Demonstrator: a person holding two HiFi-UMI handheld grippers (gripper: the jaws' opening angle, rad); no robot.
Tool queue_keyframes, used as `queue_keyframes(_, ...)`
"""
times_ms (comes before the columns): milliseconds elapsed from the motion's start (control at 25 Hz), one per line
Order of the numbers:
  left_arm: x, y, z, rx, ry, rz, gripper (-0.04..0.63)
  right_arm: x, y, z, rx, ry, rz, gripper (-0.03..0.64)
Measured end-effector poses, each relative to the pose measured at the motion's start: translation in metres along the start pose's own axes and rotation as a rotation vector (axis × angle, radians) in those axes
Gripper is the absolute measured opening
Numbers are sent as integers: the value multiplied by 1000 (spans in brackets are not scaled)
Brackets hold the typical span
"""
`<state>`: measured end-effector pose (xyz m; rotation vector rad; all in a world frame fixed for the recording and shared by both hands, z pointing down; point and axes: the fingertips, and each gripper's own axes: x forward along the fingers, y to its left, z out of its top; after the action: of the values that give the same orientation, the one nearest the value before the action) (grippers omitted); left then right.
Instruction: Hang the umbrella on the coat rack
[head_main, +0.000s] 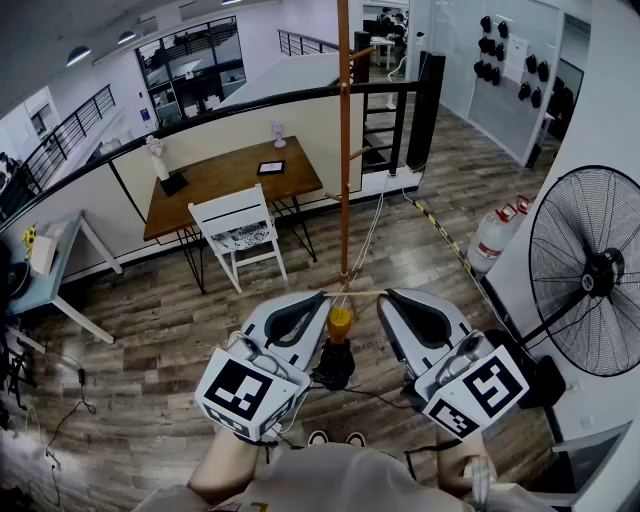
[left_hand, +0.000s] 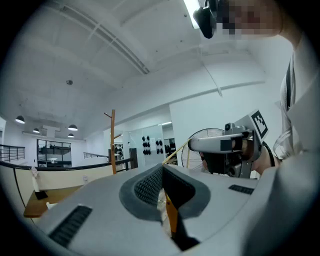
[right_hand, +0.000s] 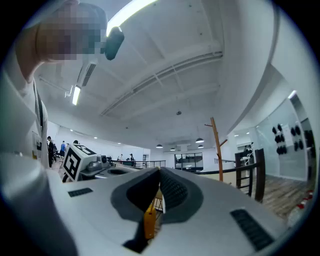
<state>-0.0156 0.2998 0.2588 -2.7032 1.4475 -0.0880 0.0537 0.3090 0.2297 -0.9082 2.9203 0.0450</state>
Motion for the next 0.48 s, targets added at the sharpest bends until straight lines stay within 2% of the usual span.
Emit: queue_keyframes(480,17,-26,-5,9,18,26,3,-28,-19,-12,43,10,32,11)
